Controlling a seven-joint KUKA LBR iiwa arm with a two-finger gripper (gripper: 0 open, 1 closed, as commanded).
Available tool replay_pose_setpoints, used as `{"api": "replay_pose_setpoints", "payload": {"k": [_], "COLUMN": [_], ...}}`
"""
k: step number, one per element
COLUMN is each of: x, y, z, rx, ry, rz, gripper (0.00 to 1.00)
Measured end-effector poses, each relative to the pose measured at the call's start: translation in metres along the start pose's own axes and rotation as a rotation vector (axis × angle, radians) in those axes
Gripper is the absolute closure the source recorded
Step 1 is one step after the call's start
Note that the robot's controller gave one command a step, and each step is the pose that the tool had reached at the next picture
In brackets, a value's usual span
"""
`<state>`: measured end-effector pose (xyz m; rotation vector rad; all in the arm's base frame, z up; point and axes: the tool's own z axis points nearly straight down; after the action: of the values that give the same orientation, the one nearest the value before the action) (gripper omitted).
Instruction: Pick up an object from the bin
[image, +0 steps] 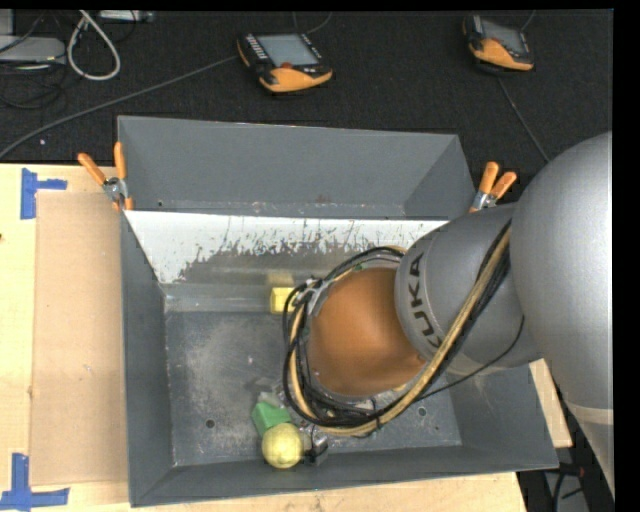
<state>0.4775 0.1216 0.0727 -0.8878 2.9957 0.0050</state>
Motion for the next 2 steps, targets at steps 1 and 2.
{"api": "replay_pose_setpoints", "payload": {"k": [1, 2], "x": [0.000, 0.002], "y": [0.000, 0.002], "z": [0.000, -0.038], "rx": [0.000, -0.004], "ry": [0.000, 0.010], "rz": [0.001, 0.001], "gripper": [1.00, 1.00]}}
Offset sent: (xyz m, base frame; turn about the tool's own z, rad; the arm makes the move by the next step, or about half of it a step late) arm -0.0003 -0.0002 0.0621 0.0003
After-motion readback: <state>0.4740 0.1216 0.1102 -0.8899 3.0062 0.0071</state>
